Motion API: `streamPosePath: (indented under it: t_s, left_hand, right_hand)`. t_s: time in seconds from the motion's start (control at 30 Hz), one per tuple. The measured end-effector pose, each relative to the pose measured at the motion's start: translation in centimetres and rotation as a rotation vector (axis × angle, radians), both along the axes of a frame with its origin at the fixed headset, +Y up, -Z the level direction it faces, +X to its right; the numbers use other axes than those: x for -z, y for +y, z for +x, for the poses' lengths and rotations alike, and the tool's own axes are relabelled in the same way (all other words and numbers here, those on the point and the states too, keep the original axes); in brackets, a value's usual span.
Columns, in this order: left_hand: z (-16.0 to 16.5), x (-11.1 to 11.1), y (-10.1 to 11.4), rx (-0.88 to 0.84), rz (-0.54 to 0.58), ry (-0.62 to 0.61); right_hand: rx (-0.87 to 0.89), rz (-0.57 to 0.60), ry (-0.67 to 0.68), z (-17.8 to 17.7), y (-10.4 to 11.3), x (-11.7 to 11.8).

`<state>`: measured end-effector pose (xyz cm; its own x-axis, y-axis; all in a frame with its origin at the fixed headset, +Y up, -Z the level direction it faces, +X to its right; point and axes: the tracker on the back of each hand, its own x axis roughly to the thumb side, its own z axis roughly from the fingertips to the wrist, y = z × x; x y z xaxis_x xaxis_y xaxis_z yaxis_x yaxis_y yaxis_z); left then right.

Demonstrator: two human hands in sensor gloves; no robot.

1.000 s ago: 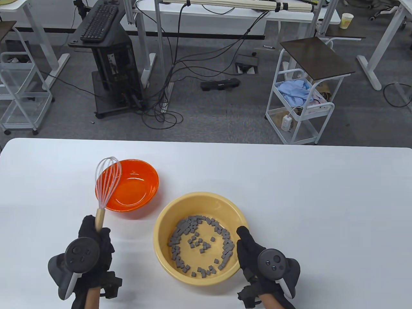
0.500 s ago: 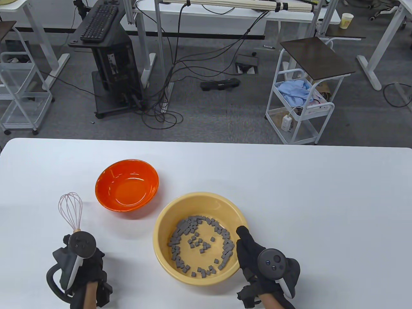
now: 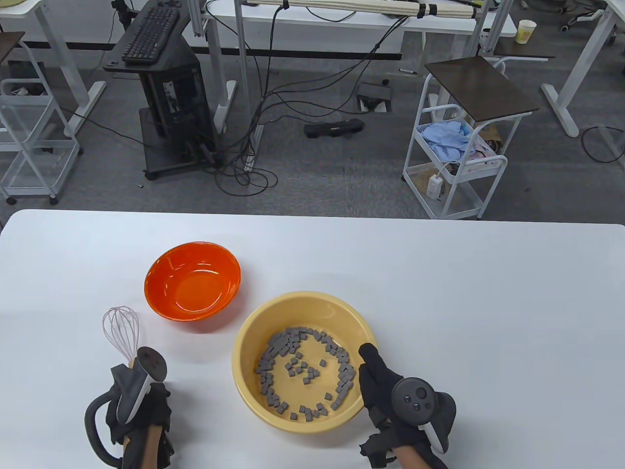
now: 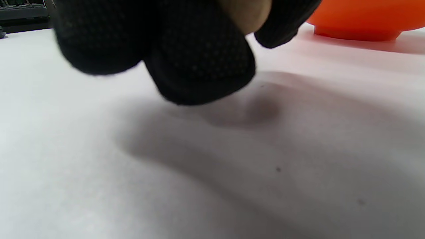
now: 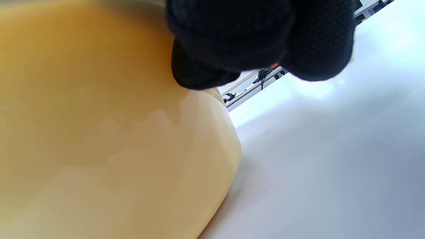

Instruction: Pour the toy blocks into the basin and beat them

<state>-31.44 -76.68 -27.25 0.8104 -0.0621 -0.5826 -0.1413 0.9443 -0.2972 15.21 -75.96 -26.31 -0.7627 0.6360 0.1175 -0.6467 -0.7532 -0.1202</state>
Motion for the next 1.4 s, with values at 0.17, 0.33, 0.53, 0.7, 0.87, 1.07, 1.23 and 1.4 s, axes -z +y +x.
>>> streamPosePath:
  t_s: [0.17, 0.33, 0.53, 0.7, 0.87, 1.07, 1.23, 1.4]
  left_hand:
    - [0.3, 0.1, -0.3, -0.012, -0.055, -0.022]
    - [0.5, 0.2, -0.3, -0.016, -0.093, -0.037]
    - [0.6, 0.1, -0.4, -0.036, -0.117, -0.049]
    - [0.7, 0.0, -0.4, -0.05, -0.15, -0.049]
    - [0.8, -0.3, 0.1, -0.057, -0.149, -0.043]
    - [0.8, -1.7, 3.2, 0.029, 0.089, -0.032]
    - [1.6, -2.8, 5.1, 0.121, 0.428, -0.185]
    - [2.8, -2.9, 5.0, 0.046, 0.64, -0.414]
  right_hand:
    - [-0.003, 0.002, 0.002, 0.0, 0.0, -0.1]
    - [-0.007, 0.007, 0.007, 0.0, 0.1, -0.1]
    - [-0.019, 0.006, 0.016, 0.1, 0.1, -0.2]
    - [-0.024, 0.003, 0.026, 0.2, 0.1, -0.3]
    - [-0.031, -0.011, 0.05, 0.4, 0.3, -0.3]
    - [-0.067, 0.034, 0.014, 1.4, 1.2, -0.6]
    - [-0.066, 0.107, -0.061, 3.2, 2.2, -0.6]
    - [-0.121, 0.206, -0.144, 5.0, 2.9, -0.5]
